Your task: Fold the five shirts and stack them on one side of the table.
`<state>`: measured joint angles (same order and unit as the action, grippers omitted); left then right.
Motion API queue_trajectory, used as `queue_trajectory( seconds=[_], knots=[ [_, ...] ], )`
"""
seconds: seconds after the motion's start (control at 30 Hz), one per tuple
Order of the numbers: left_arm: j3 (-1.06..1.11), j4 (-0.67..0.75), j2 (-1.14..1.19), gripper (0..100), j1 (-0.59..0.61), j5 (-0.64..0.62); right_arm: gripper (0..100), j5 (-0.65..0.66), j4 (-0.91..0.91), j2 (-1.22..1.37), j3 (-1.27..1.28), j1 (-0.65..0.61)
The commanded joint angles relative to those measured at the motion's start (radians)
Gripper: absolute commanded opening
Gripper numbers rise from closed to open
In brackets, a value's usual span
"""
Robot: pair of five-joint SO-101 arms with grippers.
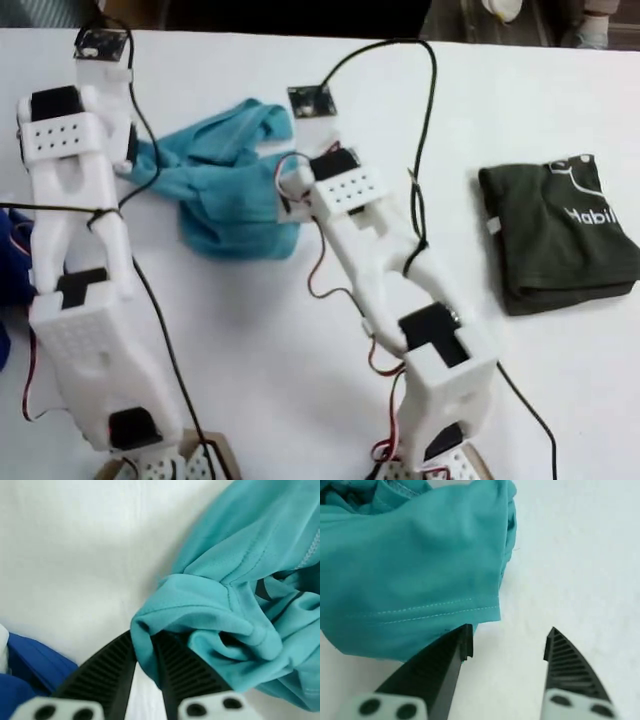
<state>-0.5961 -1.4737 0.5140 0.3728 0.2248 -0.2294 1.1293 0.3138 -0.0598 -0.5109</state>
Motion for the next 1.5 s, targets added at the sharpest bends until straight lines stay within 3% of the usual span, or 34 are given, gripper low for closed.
queue_trajectory(
  seconds=[0.0,0.17,0.53,0.83,0.97,1.2,1.33,1.47],
  knots=[
    [-0.005,-0.008,-0.012,3,0.008,0.011,24.1,-0.003,-0.064,0.002,-0.048,-0.004],
    [-0.005,-0.008,-0.012,3,0.008,0.011,24.1,-0.008,-0.157,0.094,-0.049,-0.005],
    [-0.005,-0.005,-0.012,3,0.008,0.011,23.2,-0.008,-0.177,0.188,-0.051,-0.085],
    [-0.005,-0.005,-0.012,3,0.008,0.011,1.9,-0.008,-0.159,0.188,-0.049,-0.079],
    [-0.005,-0.003,-0.012,3,0.008,0.011,9.2,0.002,-0.124,0.188,-0.051,-0.079],
    [-0.005,-0.002,-0.011,3,0.008,0.011,37.5,0.002,-0.114,0.189,-0.049,-0.077],
    [-0.005,-0.002,-0.011,3,0.008,0.011,33.7,-0.002,-0.114,0.197,-0.049,-0.077],
    [-0.005,-0.002,-0.011,3,0.008,0.011,21.0,-0.006,-0.114,0.197,-0.048,-0.082]
  ],
)
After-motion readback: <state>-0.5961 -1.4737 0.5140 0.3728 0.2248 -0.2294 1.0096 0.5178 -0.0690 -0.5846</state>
